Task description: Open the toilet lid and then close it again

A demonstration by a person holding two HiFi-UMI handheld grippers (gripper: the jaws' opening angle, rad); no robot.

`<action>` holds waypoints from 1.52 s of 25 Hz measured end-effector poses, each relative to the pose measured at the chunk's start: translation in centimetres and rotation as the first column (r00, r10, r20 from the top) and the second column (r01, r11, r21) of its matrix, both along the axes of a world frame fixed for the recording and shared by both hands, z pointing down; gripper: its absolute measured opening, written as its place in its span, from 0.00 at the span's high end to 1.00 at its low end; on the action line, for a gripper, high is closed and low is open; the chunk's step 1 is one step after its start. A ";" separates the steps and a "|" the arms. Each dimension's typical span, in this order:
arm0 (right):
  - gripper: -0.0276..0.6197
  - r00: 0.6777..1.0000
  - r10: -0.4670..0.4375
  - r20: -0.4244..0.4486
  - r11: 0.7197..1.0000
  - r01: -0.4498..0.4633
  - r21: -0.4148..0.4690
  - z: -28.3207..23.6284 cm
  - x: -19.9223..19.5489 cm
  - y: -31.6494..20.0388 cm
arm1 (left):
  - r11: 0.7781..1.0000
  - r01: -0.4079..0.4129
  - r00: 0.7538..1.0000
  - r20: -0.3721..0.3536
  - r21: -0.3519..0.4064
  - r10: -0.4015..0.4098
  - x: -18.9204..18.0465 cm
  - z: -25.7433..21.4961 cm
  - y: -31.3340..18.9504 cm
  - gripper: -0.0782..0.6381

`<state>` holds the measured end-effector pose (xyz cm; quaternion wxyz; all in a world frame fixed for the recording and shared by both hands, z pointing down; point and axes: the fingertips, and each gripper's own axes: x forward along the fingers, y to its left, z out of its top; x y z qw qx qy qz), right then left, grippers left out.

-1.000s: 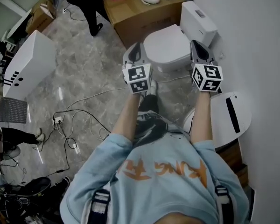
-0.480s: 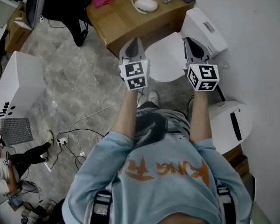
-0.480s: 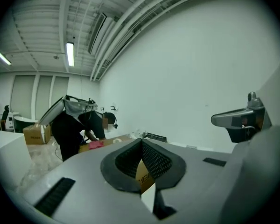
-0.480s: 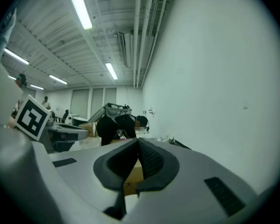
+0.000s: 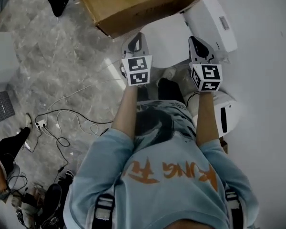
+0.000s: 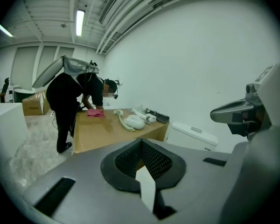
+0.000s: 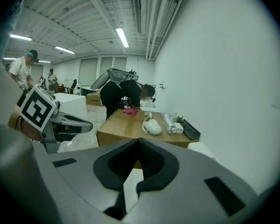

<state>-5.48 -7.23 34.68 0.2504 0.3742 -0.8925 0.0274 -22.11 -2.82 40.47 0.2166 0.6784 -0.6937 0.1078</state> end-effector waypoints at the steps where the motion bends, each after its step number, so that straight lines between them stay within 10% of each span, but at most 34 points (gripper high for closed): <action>1: 0.94 0.999 -0.025 -0.024 1.000 0.025 -0.007 1.1 -0.8 0.0 | 1.000 -0.004 1.000 -0.007 -0.020 0.004 -0.4 1.2 0.0 0.85; 7: 0.94 0.992 -0.093 -0.085 0.993 0.086 -0.082 8.3 -2.5 -0.7 | 0.984 -0.073 0.997 0.021 -0.160 0.077 -0.6 9.3 -0.1 0.85; 18: 0.93 0.965 -0.205 -0.163 0.949 0.155 -0.275 26.1 -0.2 4.9 | 0.893 -0.272 0.942 0.089 -0.359 0.323 4.8 24.8 1.0 0.85; 24: 0.75 0.928 -0.303 -0.215 0.916 0.222 -0.335 34.3 0.5 7.6 | 0.843 -0.306 0.914 0.111 -0.442 0.391 5.9 32.6 2.5 0.85; 38: 0.41 0.655 -0.536 -0.532 0.844 0.434 -0.317 50.0 -0.8 13.2 | 0.681 -0.436 0.774 0.142 -0.589 0.618 5.7 42.5 5.9 0.78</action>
